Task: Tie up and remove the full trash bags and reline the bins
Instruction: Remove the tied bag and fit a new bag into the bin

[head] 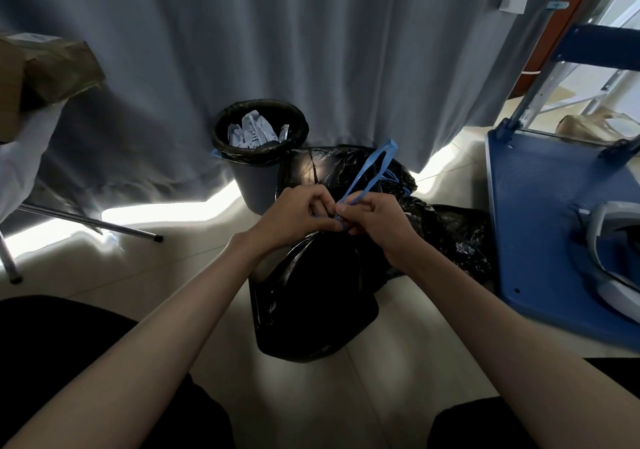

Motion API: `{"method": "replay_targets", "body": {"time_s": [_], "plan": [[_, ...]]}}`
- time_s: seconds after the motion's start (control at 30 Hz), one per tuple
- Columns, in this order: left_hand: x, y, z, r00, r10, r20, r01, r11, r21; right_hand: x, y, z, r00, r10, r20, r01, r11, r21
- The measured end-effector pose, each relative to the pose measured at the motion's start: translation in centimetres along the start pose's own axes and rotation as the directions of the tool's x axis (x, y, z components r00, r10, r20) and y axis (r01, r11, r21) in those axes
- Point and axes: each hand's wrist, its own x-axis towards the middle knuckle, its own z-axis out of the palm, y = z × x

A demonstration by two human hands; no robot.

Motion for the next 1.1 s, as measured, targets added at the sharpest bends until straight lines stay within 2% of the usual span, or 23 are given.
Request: {"method": "replay_targets", "body": {"time_s": [0.13, 0.27, 0.53, 0.6, 0.7, 0.9, 1.1], "plan": [[-0.1, 0.3, 0.7, 0.993, 0.031, -0.111, -0.031, 1.000, 0.001, 0.0, -0.1, 0.0, 1.000, -0.012, -0.017, 0.012, 0.999, -0.042], [-0.1, 0.3, 1.5, 0.971, 0.088, -0.221, -0.073, 0.994, 0.076, 0.1, 0.3, 0.2, 0.999, 0.016, -0.043, -0.015, 1.000, 0.012], [-0.4, 0.5, 2.4, 0.943, 0.221, -0.248, -0.156, 0.954, 0.256, 0.2, 0.2, 0.3, 0.993, 0.079, -0.087, -0.072, 0.994, 0.077], [-0.4, 0.4, 2.6, 0.943, 0.214, -0.256, -0.149, 0.957, 0.251, 0.2, 0.2, 0.3, 0.994, 0.076, -0.081, -0.070, 0.995, 0.073], [-0.1, 0.2, 2.7, 0.951, 0.130, -0.279, -0.084, 0.982, 0.171, 0.2, 0.2, 0.2, 0.996, 0.061, -0.068, -0.058, 0.997, 0.045], [-0.1, 0.3, 2.3, 0.978, 0.064, -0.197, -0.043, 0.993, 0.110, 0.0, 0.2, 0.2, 0.999, 0.002, -0.037, -0.002, 1.000, -0.010], [0.3, -0.1, 0.8, 0.996, -0.002, -0.084, 0.016, 0.986, 0.164, 0.0, 0.1, 0.4, 0.999, 0.035, 0.003, -0.035, 0.999, 0.034]]}}
